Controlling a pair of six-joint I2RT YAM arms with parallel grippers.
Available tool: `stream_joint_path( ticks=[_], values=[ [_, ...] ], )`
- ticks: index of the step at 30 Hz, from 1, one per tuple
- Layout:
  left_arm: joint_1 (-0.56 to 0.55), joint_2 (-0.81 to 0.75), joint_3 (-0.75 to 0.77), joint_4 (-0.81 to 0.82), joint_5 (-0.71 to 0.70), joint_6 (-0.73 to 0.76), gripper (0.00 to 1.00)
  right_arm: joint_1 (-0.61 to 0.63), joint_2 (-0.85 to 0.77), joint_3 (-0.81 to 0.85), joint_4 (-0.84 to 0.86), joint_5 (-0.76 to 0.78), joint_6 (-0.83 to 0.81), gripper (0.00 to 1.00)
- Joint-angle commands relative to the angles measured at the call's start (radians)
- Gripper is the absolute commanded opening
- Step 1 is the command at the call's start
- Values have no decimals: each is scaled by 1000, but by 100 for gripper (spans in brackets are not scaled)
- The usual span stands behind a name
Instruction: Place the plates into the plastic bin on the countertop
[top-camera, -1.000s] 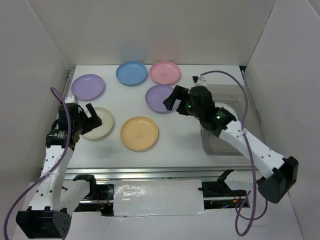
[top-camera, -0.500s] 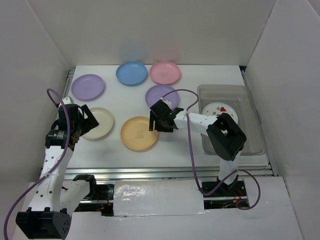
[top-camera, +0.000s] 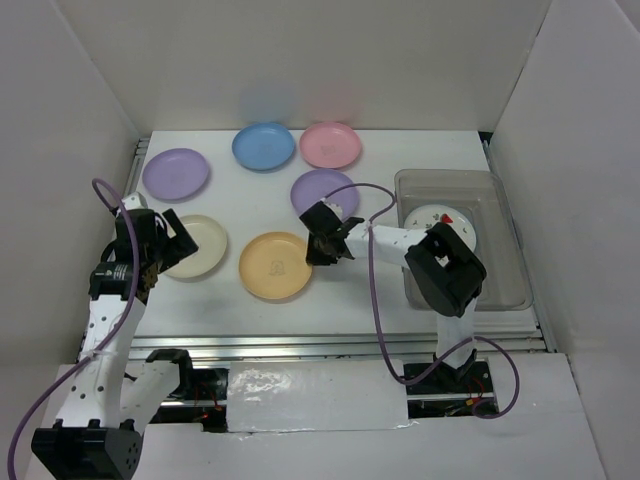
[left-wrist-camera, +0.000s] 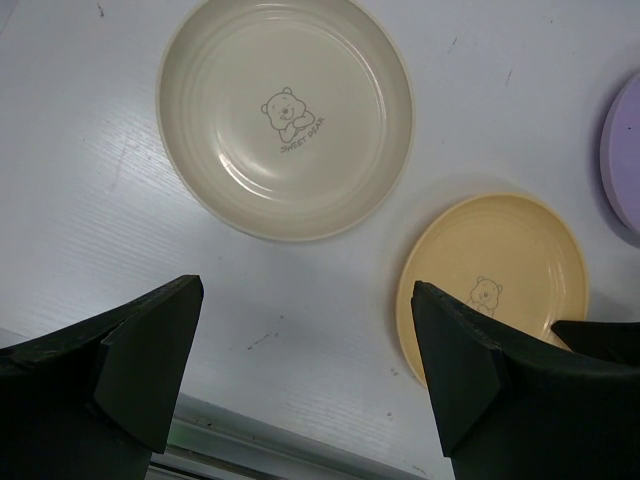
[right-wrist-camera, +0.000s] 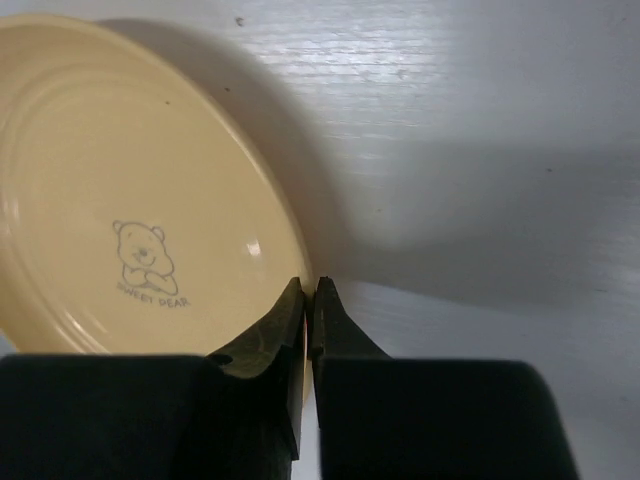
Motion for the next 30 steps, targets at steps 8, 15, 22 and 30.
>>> stream_joint_path(
  ticks=[8, 15, 22, 30],
  values=[
    [2, -34, 25, 18, -4, 10, 99, 32, -341, -55, -5, 67, 23, 0],
    [0, -45, 19, 27, 16, 16, 99, -320, -691, -181, -165, 145, 43, 0],
    [-5, -25, 18, 38, 57, 29, 99, -913, -840, -386, -88, -5, 16, 0],
    [-17, 3, 13, 47, 95, 44, 99, -1120, -678, -422, -10, -99, -13, 0]
  ],
)
